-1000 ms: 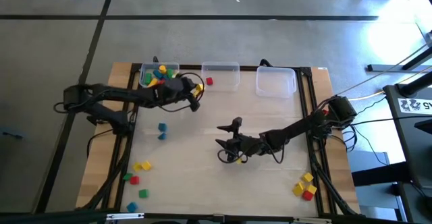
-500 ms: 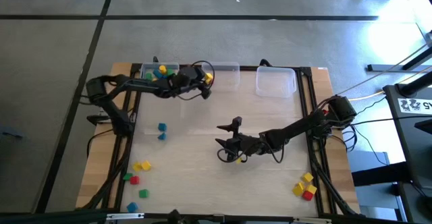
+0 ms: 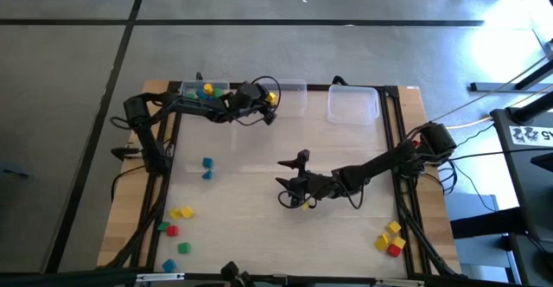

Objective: Sort blocks by size
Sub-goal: Put the square yellow block into the middle transparent bin, then put the square blue block into the middle transparent bin

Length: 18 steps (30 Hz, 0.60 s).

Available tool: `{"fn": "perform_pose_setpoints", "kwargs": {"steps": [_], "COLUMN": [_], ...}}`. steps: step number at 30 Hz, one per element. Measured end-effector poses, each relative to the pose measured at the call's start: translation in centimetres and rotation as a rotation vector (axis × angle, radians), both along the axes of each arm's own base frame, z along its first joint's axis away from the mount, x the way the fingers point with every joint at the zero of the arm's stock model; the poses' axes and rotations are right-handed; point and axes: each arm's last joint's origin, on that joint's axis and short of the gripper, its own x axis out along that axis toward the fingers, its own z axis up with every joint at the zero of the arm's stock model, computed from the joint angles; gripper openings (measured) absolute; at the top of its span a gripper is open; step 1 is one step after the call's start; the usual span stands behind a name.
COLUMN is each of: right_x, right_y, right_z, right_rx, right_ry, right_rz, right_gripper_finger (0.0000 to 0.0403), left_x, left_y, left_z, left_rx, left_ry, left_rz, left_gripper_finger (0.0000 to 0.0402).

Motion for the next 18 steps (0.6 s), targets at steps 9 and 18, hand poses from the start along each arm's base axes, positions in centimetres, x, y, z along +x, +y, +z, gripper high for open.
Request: {"fn": "perform_pose_setpoints", "kwargs": {"steps": [9,18], "right_x": [0.0,0.0], "right_y": [0.0,0.0], "right_z": [0.0,0.0], "right_rx": [0.0,0.0], "right_ry": [0.0,-0.001], "right_rz": [0.0,0.0], "right_gripper_finger": [0.0278,0.0278], "left_x": [-0.3,-0.9], "left_y": [0.5,1.2], "left_z": [-0.1,-0.5], "left_rx": [-0.065,-0.14], "left_ry": [-0.046,-0.024], "left_rz": [0.007,-0.03], "left_gripper_finger": [0.0155,0.0155]}}
